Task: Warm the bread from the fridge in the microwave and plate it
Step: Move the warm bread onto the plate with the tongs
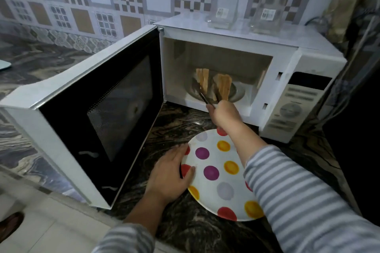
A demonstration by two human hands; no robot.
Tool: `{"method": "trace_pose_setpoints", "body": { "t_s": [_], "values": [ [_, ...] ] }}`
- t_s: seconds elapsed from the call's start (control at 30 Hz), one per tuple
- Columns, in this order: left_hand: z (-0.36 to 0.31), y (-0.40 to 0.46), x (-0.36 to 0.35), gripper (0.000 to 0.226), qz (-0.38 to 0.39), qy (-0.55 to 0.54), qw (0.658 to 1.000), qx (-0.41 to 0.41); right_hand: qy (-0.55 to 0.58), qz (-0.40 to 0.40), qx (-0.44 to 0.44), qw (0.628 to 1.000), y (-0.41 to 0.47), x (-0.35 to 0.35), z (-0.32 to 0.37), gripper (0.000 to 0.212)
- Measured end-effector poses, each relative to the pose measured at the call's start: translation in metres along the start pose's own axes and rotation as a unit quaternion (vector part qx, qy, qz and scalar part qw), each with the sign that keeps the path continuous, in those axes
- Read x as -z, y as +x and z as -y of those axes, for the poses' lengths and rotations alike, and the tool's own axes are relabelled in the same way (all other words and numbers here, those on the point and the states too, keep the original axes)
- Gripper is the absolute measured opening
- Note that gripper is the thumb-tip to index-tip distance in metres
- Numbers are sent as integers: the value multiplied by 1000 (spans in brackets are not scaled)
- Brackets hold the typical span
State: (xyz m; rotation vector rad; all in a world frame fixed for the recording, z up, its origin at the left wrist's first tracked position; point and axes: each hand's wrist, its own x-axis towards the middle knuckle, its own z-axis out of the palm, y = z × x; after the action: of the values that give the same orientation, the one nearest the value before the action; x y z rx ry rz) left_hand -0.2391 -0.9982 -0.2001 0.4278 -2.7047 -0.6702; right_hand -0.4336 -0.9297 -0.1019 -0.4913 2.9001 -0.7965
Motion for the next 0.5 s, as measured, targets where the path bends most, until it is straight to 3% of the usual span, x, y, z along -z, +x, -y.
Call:
{"method": "trace_pose_setpoints", "body": {
  "t_s": [0.17,0.33,0.5],
  "values": [
    [1,4,-2,66,1,19,1000,-18,52,33,-45,997,32,-11,16,49],
    [3,5,-4,66,22,39,999,-20,13,25,-17,999,50,-18,31,48],
    [5,6,-4,67,29,50,998,-22,-8,5,-2,1000,59,-27,33,33]
  ]
}}
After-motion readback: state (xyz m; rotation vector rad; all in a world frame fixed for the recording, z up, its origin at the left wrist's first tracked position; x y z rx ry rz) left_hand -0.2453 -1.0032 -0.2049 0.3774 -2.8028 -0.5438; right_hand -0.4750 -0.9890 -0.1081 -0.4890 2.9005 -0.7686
